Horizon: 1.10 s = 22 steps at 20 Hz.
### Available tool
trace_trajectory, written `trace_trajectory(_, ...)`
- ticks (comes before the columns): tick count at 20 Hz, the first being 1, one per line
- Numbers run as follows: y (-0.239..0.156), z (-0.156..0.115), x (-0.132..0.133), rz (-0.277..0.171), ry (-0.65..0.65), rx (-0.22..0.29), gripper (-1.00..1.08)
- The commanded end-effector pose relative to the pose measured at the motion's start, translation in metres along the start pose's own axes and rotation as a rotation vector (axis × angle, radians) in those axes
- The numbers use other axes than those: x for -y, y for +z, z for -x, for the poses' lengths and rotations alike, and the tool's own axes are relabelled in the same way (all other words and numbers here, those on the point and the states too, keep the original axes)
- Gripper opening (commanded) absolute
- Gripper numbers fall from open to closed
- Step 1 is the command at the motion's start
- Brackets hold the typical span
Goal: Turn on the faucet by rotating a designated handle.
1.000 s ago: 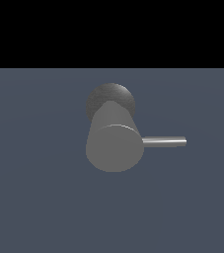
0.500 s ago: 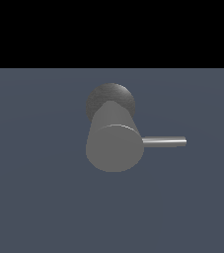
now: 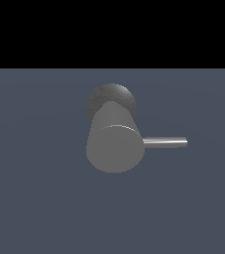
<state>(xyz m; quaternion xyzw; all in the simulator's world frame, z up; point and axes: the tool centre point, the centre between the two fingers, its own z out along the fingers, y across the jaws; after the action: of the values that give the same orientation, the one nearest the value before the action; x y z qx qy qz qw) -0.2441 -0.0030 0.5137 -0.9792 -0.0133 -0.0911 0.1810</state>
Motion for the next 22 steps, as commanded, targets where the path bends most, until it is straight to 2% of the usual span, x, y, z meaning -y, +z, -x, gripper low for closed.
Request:
trace_trajectory(1,-0.014,-0.005,-0.001,-0.099,-0.003,-0.066,-1.0)
trace_trajectory(7,-0.051,-0.017,-0.01,-0.339,0.001,-0.23,-1.0)
trace_trajectory(12,-0.082,-0.026,-0.027,-0.536,0.021,-0.367,-1.0)
trace_trajectory(22,-0.134,-0.039,-0.091,-0.916,0.123,-0.628,-1.0)
